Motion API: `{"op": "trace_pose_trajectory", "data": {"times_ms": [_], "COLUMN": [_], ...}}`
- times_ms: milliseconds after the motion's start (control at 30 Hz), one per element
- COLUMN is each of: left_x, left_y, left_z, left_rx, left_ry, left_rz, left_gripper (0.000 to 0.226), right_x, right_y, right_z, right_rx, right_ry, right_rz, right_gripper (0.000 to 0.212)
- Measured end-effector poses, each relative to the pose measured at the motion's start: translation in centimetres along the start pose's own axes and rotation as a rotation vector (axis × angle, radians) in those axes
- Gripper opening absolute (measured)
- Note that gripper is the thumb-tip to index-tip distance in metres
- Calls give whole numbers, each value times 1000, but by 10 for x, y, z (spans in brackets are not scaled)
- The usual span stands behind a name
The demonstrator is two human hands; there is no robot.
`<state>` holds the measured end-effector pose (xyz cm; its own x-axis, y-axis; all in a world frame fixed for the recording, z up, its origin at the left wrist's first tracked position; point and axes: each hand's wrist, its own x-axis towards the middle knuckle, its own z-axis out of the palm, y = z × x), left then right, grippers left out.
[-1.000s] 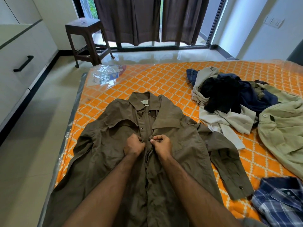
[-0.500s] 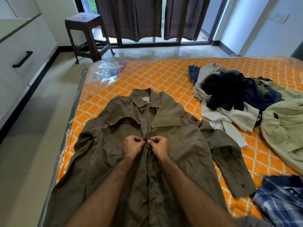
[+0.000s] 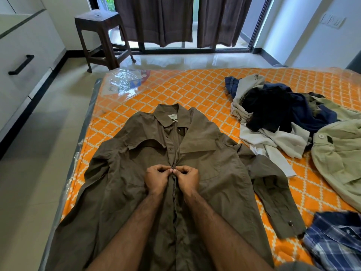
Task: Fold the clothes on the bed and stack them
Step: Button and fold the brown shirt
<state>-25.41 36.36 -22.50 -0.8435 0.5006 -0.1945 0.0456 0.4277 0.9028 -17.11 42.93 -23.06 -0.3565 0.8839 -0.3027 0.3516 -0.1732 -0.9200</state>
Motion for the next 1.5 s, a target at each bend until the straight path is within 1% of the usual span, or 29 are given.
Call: {"op": "trace_pose_trajectory", "data": {"times_ms": [100, 200, 267, 300, 367, 433, 467, 500, 533, 567, 600, 667, 700, 767, 833, 933, 1000, 1033, 1100, 1133, 1233, 1300, 1333, 1367, 1433, 1500], "left_x": [2, 4, 11, 15, 25, 39, 47, 56, 66, 76, 85, 100, 105, 113, 115, 112, 112, 113, 117, 119, 120, 117, 114, 109, 101, 94], "left_y": [-1, 0, 3, 7, 21, 40, 49, 59, 66, 70, 71, 67, 62, 50, 42, 43, 41, 40, 35, 32, 32, 34, 36, 39, 43, 47], "left_z": [0, -6, -12, -15, -20, -21, -21, -19, -17, -15, -14, -12, -11, -9, -5, -1, 0, 0, -1, -1, -1, -1, -2, -2, -2, 0], "left_rx": [-3, 53, 109, 155, 273, 321, 352, 383, 437, 508, 578, 669, 697, 711, 652, 555, 500, 494, 541, 561, 513, 450, 419, 407, 468, 515], "left_ry": [-11, -80, -142, -164, -148, -80, -40, -7, 4, -1, -24, -102, -140, -164, -138, -67, -38, -41, -93, -122, -130, -82, -55, -27, 41, 95], "left_rz": [15, 21, 46, 73, 169, 311, 387, 458, 512, 548, 551, 448, 374, 279, 229, 182, 133, 107, 93, 91, 64, 59, 69, 85, 121, 168], "left_gripper": [7, 6, 7, 5, 6, 9, 10, 11, 13, 15, 17, 18, 20, 27, 32, 45, 59, 62, 56, 51, 30, 27, 28, 28, 21, 18], "right_x": [-2, -2, 2, 7, 19, 33, 39, 49, 57, 66, 74, 88, 95, 102, 103, 101, 98, 97, 96, 95, 93, 93, 96, 98, 100, 100], "right_y": [-2, -5, -12, -19, -39, -65, -78, -88, -97, -104, -106, -108, -103, -92, -81, -73, -73, -74, -78, -79, -82, -81, -80, -80, -79, -78], "right_z": [-1, -3, -9, -13, -22, -26, -26, -23, -19, -15, -12, -12, -14, -20, -27, -33, -32, -31, -30, -31, -32, -31, -30, -30, -27, -22], "right_rx": [21, -5, -84, -157, -315, -413, -450, -500, -563, -632, -699, -849, -910, -925, -883, -890, -917, -917, -906, -909, -951, -866, -744, -572, -213, 63], "right_ry": [10, -37, -89, -111, -97, -40, -43, -80, -140, -205, -261, -311, -294, -211, -123, -60, -43, -30, -6, -2, -12, -12, -16, -19, -13, -40], "right_rz": [0, 11, 15, -13, -139, -352, -458, -545, -600, -615, -593, -503, -456, -370, -317, -215, -163, -136, -92, -80, -108, -157, -168, -160, -106, -33], "right_gripper": [6, 5, 10, 13, 18, 15, 11, 9, 12, 16, 16, 16, 18, 27, 38, 53, 58, 59, 58, 54, 28, 17, 13, 11, 12, 7]}}
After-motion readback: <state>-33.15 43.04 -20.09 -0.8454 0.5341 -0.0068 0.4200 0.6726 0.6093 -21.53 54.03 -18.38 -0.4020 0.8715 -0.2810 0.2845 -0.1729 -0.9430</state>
